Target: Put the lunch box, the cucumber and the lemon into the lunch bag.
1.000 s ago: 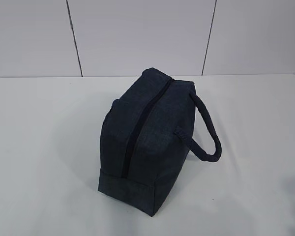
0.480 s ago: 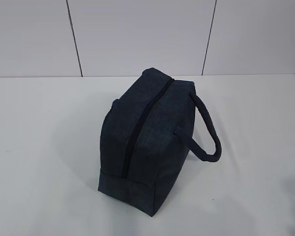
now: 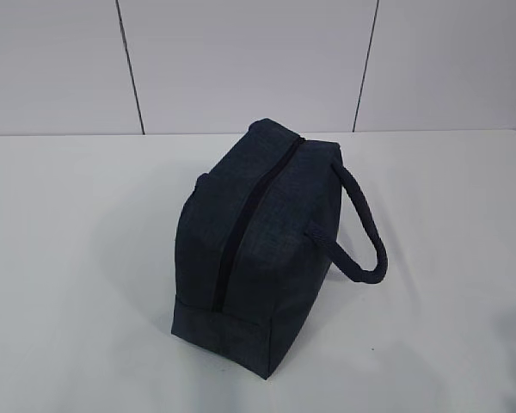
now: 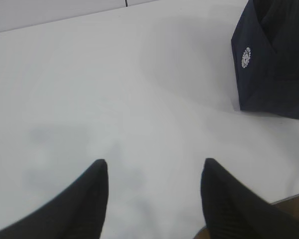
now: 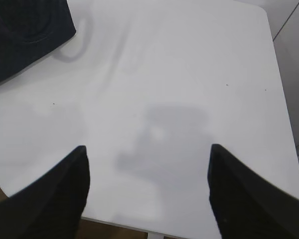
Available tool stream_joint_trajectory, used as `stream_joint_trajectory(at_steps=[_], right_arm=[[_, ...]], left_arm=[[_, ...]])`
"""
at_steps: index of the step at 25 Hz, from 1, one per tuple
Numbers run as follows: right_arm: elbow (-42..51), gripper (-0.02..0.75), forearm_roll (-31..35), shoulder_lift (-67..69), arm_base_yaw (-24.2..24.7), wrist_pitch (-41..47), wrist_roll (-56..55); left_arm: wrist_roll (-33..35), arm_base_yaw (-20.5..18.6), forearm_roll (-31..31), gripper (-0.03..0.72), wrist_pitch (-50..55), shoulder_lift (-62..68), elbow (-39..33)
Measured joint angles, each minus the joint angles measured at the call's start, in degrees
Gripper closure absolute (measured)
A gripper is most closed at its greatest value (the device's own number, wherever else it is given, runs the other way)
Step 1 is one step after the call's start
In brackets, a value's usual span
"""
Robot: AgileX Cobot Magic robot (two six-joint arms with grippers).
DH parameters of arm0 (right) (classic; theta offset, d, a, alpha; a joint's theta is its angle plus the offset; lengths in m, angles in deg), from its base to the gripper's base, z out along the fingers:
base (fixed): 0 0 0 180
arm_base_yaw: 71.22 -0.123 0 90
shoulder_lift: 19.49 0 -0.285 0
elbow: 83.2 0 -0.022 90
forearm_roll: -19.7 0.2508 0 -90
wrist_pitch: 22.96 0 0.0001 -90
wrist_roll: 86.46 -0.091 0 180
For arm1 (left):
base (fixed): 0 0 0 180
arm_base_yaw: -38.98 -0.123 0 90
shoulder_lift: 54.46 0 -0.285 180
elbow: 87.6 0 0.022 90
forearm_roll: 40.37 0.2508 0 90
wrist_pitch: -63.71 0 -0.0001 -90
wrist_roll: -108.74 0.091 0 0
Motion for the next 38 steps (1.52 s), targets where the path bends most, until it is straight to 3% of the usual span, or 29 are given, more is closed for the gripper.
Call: stream_joint_trajectory(at_steps=[38], right_arm=[[0.00,0.178,0.00,0.00,0.00,0.00,0.00]], left_arm=[[0.00,0.00,0.00,0.256,0.00,0.00,0.00]])
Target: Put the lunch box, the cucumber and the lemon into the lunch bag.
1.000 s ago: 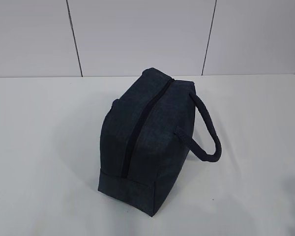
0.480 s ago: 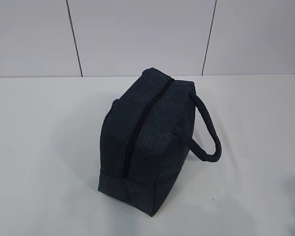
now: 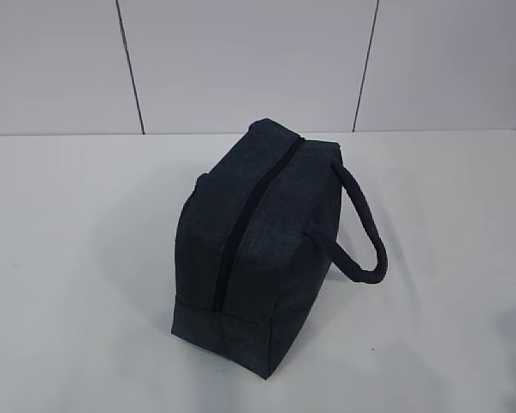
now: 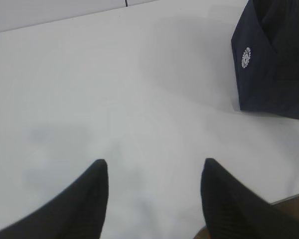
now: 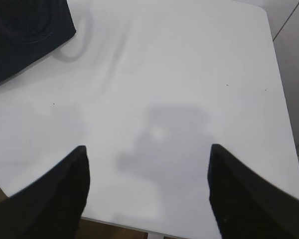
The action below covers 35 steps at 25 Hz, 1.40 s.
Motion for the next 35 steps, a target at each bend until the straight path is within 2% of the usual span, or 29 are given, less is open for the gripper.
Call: stream_joint_trajectory(at_steps=[35], right_arm=[[0.00,0.178,0.00,0.00,0.00,0.00,0.00]], left_arm=[[0.00,0.00,0.00,0.256,0.00,0.00,0.00]])
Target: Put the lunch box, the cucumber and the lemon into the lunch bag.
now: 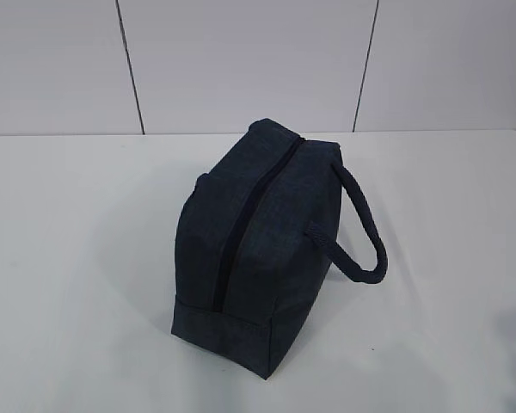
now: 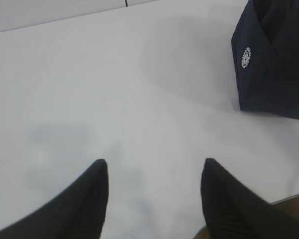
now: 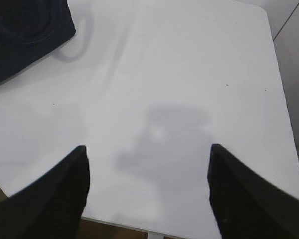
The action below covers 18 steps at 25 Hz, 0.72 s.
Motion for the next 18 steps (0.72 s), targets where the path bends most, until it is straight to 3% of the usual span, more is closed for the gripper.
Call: stream_joint_trajectory(at_steps=[18], right_arm=[[0.00,0.178,0.00,0.00,0.00,0.00,0.00]], left_arm=[[0.00,0.00,0.00,0.256,0.00,0.00,0.00]])
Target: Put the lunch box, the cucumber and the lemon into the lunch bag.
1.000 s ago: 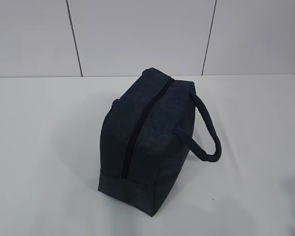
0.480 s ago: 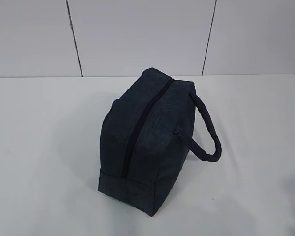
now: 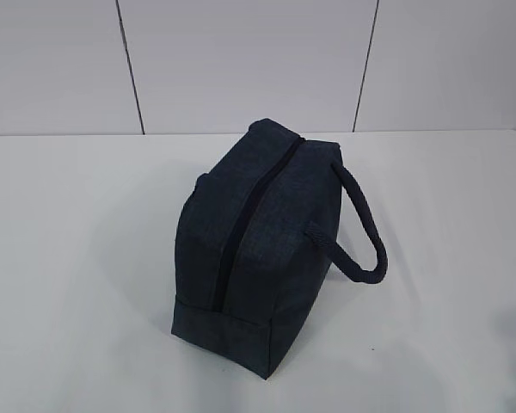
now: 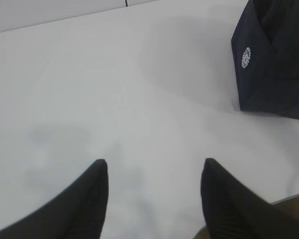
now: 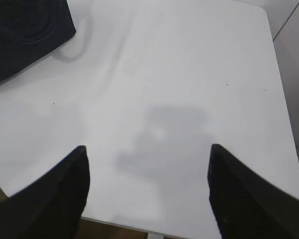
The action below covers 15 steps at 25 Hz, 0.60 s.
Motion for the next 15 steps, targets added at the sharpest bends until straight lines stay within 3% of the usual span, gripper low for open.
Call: stream_joint_trajectory(at_steps=[15], right_arm=[[0.00,0.178,0.00,0.00,0.00,0.00,0.00]], left_arm=[[0.00,0.00,0.00,0.256,0.00,0.00,0.00]])
